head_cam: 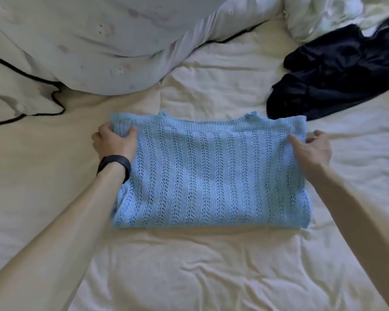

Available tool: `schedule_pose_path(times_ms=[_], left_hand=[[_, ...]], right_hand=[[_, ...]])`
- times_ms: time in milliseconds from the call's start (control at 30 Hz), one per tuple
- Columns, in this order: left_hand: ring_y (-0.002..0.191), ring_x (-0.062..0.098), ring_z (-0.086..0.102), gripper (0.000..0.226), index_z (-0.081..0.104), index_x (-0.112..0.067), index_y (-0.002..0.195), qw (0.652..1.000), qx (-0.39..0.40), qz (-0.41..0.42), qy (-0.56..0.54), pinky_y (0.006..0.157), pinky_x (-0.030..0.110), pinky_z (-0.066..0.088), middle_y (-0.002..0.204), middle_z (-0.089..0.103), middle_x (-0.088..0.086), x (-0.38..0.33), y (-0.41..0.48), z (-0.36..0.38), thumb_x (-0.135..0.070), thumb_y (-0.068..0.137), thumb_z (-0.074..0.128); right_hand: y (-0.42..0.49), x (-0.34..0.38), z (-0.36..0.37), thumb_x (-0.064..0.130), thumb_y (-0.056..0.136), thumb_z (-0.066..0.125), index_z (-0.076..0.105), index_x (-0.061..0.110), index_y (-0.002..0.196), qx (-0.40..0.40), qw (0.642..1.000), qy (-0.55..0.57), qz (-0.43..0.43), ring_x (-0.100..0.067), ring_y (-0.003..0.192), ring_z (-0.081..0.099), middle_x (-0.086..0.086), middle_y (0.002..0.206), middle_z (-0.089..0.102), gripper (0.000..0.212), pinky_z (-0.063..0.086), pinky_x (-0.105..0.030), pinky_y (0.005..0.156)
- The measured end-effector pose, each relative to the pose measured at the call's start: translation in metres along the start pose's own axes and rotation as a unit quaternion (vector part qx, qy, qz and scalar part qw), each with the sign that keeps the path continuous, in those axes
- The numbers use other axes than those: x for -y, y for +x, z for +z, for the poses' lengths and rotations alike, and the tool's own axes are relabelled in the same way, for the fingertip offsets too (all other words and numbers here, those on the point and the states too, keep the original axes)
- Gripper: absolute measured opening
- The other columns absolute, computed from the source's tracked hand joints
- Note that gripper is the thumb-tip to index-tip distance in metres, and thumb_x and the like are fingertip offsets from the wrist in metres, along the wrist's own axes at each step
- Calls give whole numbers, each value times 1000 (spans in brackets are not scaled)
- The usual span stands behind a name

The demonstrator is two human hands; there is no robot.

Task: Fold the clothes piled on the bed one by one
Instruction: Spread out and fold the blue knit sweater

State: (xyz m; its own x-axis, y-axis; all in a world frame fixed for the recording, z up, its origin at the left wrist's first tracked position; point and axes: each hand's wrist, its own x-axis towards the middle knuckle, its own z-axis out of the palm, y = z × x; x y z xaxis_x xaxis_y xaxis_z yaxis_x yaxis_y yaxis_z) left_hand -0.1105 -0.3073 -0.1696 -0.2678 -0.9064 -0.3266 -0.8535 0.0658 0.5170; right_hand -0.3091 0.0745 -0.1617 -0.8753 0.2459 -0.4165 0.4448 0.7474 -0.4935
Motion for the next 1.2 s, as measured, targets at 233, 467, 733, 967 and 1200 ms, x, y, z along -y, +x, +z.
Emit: schedule_pose_path(times_ms=[233,467,733,967,1200], left_hand=[[100,28,64,36,65,-16,113,999,-34,40,-15,80,27,43,107,69,6,-12,25,-16,-44,92,64],[88,15,54,37,63,-17,121,994,-86,-1,-72,71,16,35,98,60,-5,-8,27,-20,-43,94,62],[100,25,58,54,51,-13,125,1000,3,-3,-23,86,30,43,122,58,8,29,-62,-25,-51,90,65],[101,32,61,40,62,-16,111,988,53,-132,52,87,35,43,108,66,8,83,-160,-47,-51,92,61],[72,27,49,40,57,-4,86,981,-7,-180,-68,59,33,36,71,51,5,113,-147,-69,-42,94,63]], right_hand=[[22,12,-4,43,86,63,62,31,96,0,993,108,-56,3,68,62,11,85,66,15,52,-21,66],[31,6,2,52,91,62,63,32,107,-20,984,165,-64,-13,90,66,8,100,69,26,52,-31,82],[-41,-47,-21,55,86,74,49,19,140,60,993,78,-68,-12,98,58,4,111,63,69,42,-27,91],[-128,-127,-37,44,89,75,62,21,111,85,990,73,88,-22,95,63,-8,110,71,35,48,-38,88],[-111,-132,-40,37,96,60,61,18,104,41,991,67,107,-38,101,67,-14,104,70,21,52,-57,95]])
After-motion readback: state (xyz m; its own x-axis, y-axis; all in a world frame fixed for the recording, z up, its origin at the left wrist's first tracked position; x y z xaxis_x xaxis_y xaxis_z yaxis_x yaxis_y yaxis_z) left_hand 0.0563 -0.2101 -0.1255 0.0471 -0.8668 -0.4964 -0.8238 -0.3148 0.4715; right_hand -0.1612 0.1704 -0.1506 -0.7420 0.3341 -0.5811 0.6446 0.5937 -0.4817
